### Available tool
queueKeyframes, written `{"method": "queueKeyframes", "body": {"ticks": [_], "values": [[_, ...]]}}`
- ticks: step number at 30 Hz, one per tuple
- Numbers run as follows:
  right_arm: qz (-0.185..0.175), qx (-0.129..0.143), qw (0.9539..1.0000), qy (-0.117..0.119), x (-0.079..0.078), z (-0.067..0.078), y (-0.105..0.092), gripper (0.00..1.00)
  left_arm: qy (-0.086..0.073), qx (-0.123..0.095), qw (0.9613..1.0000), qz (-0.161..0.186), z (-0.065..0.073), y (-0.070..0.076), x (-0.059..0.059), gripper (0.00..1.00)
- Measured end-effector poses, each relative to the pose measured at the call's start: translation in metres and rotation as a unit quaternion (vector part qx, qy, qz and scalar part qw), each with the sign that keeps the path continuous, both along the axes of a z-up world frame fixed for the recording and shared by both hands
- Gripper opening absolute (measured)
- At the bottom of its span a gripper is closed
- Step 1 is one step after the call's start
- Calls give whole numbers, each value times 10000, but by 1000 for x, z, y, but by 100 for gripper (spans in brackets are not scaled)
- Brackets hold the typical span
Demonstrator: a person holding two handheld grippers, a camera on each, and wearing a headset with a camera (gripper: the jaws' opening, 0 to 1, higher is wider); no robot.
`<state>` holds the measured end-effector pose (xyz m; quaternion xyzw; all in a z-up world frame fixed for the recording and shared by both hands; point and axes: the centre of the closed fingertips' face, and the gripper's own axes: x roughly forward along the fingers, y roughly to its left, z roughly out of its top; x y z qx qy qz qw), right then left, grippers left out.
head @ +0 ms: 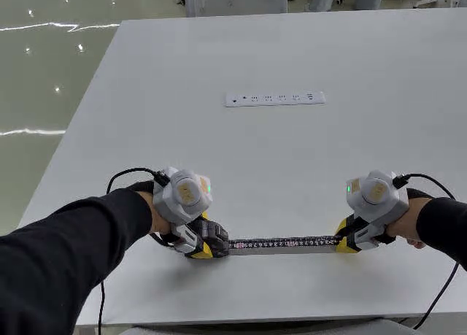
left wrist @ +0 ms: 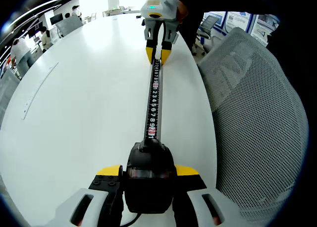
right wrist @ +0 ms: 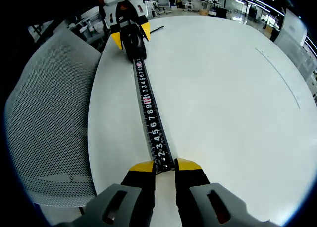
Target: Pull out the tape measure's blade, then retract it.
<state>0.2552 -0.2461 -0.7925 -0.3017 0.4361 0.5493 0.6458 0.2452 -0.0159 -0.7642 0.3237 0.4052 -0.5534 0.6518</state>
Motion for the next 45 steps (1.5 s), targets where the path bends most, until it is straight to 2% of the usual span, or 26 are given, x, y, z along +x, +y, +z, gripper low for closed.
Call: {"method": "queueKeyframes", "body": {"ticks": [45], "values": [[-76, -7, 10000, 20, 1, 0, -14, 10, -2, 9, 10000, 9, 1, 0, 0, 34]]}}
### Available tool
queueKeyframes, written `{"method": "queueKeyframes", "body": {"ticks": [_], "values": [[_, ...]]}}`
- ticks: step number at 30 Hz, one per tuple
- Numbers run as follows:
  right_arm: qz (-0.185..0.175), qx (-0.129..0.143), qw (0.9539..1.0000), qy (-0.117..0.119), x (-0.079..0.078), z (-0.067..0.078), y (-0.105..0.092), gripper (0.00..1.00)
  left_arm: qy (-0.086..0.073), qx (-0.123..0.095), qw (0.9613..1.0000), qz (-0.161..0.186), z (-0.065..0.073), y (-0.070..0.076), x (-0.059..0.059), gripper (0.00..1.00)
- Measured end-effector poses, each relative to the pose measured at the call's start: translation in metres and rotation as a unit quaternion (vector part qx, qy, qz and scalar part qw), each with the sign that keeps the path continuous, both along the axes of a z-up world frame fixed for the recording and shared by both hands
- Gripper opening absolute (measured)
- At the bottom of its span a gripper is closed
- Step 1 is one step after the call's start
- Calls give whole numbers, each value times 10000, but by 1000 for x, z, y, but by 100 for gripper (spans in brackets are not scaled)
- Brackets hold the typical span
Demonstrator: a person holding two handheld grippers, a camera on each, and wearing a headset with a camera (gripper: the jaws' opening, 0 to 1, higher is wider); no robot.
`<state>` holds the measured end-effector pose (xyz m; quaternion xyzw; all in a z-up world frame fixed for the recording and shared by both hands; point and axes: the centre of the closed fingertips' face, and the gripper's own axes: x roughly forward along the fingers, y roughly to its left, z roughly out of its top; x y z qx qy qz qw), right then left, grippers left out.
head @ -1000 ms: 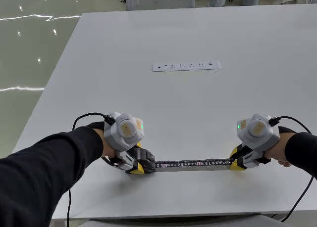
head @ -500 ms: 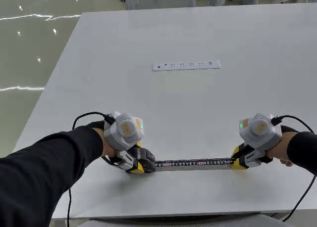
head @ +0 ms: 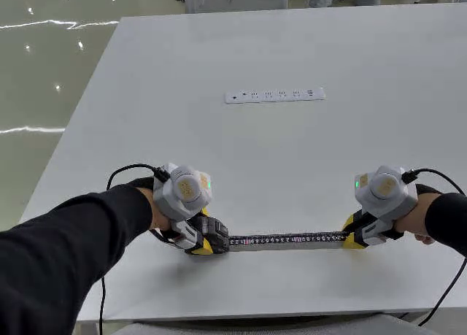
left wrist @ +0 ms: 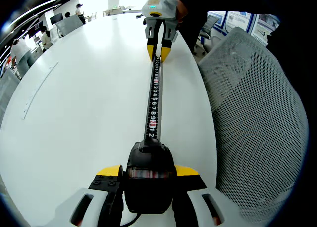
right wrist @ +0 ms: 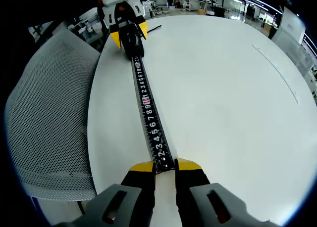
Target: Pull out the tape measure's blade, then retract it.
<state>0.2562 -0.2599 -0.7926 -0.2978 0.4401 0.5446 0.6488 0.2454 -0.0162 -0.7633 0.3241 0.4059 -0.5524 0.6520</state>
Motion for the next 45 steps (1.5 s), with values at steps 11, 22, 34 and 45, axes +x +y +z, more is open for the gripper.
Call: {"method": "queueKeyframes", "body": {"ticks": [11, 22, 34, 45], "values": [[-4, -22, 10000, -1, 0, 0, -3, 10, 0, 11, 10000, -1, 0, 0, 0, 34], [-45, -30, 10000, 12, -3, 3, -6, 10, -9, 19, 10000, -8, -1, 1, -1, 34], [-109, -16, 9999, 23, 0, -1, -8, 11, -63, -119, 9999, 51, 0, -1, 0, 35], [400, -226, 9988, -168, -3, -1, -7, 12, -31, -130, 9999, 50, 1, -3, 0, 35]]}}
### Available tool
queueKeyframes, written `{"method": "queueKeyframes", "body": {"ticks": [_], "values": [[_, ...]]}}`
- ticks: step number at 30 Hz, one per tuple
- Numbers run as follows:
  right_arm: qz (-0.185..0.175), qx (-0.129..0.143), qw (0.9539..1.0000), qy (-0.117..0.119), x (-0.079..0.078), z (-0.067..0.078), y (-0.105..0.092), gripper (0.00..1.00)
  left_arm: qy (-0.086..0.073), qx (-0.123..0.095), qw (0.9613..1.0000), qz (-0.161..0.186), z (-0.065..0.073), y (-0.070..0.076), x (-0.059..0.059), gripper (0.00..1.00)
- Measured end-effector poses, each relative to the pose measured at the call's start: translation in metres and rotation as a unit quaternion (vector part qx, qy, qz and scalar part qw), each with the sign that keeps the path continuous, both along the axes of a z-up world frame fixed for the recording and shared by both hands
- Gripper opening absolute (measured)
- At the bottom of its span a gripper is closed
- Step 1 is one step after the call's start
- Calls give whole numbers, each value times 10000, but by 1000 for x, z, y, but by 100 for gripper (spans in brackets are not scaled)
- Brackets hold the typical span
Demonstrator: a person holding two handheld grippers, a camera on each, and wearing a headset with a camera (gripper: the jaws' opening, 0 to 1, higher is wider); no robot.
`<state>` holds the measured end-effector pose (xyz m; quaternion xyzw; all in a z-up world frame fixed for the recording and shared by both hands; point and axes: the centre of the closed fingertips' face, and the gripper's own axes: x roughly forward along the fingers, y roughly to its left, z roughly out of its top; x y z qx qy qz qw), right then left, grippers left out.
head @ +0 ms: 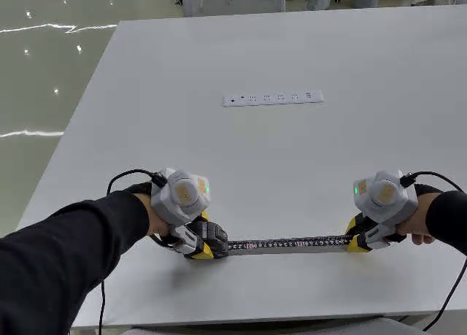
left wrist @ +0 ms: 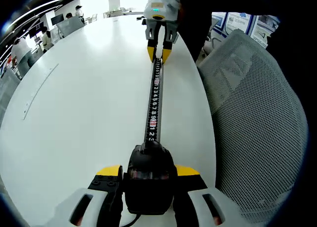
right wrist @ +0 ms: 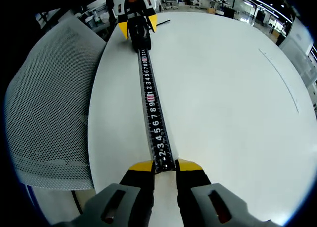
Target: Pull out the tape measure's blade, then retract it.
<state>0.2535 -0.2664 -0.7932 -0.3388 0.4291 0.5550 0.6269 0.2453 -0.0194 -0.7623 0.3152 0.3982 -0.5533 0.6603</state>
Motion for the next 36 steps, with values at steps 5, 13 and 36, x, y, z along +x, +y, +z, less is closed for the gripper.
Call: {"method": "queueKeyframes", "body": {"ticks": [5, 13, 36], "values": [[327, -198, 9992, -83, -2, 0, 0, 12, 81, 30, 9999, 51, 2, 0, 1, 36], [369, -270, 9989, -82, -8, 1, -3, 24, -26, -67, 9992, 385, 12, 13, 11, 55], [-1000, 730, 9912, -460, -12, 38, -8, 45, -262, -848, 9753, 2023, 18, 54, 14, 100]]}}
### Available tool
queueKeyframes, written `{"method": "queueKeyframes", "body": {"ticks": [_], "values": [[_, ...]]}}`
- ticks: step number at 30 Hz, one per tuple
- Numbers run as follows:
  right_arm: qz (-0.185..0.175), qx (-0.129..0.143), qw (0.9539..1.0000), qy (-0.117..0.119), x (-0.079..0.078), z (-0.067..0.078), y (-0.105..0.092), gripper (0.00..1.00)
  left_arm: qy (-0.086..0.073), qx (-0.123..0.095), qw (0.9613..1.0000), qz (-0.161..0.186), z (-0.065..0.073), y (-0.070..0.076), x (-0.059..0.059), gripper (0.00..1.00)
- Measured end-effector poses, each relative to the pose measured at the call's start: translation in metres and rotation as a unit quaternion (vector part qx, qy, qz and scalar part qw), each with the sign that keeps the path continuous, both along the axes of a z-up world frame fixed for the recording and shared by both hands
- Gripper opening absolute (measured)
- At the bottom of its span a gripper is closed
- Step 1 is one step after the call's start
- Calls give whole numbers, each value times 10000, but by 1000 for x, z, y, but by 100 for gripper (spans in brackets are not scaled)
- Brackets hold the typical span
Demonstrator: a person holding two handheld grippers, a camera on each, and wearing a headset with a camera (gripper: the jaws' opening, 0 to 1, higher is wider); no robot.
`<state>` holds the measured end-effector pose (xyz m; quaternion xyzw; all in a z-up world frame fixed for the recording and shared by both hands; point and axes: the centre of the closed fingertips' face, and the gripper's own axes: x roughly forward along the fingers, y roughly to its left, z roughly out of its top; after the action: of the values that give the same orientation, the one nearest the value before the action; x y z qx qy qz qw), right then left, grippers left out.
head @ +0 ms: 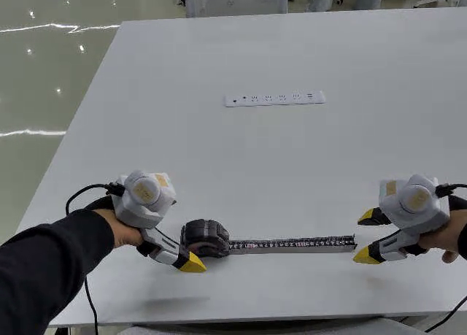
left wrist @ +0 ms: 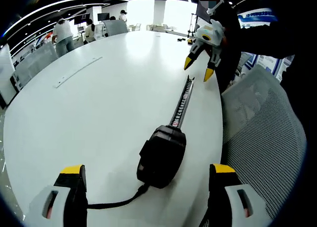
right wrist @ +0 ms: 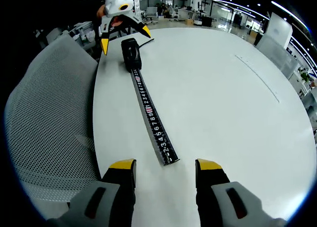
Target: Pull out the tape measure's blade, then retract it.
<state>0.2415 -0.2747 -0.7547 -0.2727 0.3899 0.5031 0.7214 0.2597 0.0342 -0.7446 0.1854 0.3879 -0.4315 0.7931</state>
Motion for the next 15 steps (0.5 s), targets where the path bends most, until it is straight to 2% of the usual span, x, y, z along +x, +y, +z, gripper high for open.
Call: {"method": "queueKeyframes", "body": {"ticks": [1, 2, 3, 5, 8, 10, 13, 15], "values": [[-72, 40, 10000, -3, -1, 1, -1, 46, -36, 64, 9998, 196, 0, 8, 3, 100], [-134, 67, 9999, -29, -2, 2, -2, 48, -62, 7, 9996, 263, 1, 11, 5, 100], [-183, 91, 9998, -66, -4, 3, -4, 50, -78, -89, 9989, 461, 4, 17, 8, 100], [-278, 136, 9994, -167, -6, 6, -6, 52, -15, -330, 9970, 694, 9, 22, 6, 100], [-484, 225, 9974, -489, -2, 13, -11, 55, -161, -290, 9964, 786, 8, 35, 5, 100], [-687, 389, 9955, -516, -2, 17, -13, 58, -158, -426, 9939, 1008, 8, 41, 1, 100], [-806, 466, 9943, -526, -5, 18, -15, 61, -398, -500, 9916, 1128, 10, 48, 1, 100], [-816, 472, 9941, -528, -5, 19, -15, 63, -442, -499, 9912, 1144, 11, 49, 1, 100]]}}
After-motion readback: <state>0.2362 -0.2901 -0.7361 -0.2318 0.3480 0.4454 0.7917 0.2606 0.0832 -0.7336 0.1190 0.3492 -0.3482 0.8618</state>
